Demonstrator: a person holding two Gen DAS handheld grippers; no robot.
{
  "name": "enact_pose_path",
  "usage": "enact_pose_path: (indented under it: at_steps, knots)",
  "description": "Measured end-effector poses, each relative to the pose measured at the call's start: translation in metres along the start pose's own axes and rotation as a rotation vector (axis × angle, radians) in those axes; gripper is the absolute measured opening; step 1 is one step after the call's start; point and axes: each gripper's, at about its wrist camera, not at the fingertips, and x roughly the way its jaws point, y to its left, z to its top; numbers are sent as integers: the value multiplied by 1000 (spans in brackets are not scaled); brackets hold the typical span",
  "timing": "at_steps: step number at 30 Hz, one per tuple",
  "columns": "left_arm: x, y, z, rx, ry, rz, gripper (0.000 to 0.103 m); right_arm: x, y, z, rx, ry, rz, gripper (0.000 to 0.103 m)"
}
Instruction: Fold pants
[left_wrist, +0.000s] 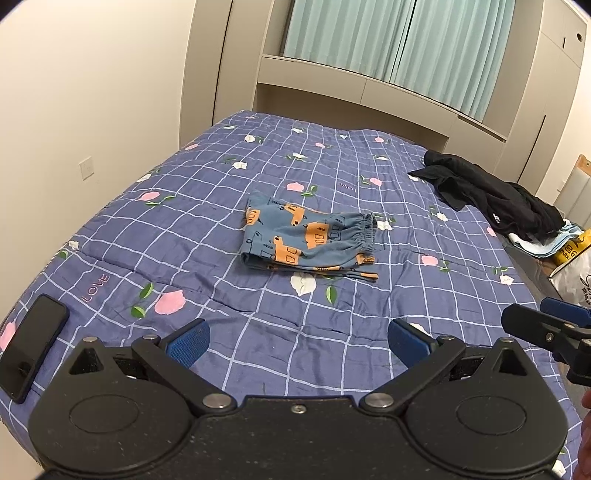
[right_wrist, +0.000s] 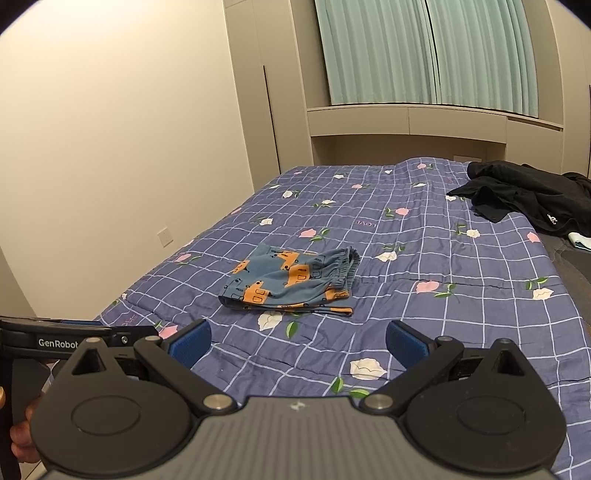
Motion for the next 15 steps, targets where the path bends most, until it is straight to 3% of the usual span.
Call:
enact_pose_path:
  at_steps: [15]
  knots:
    - [1, 0, 0, -1, -1, 3, 102, 2, 1, 0, 3, 0, 1, 103]
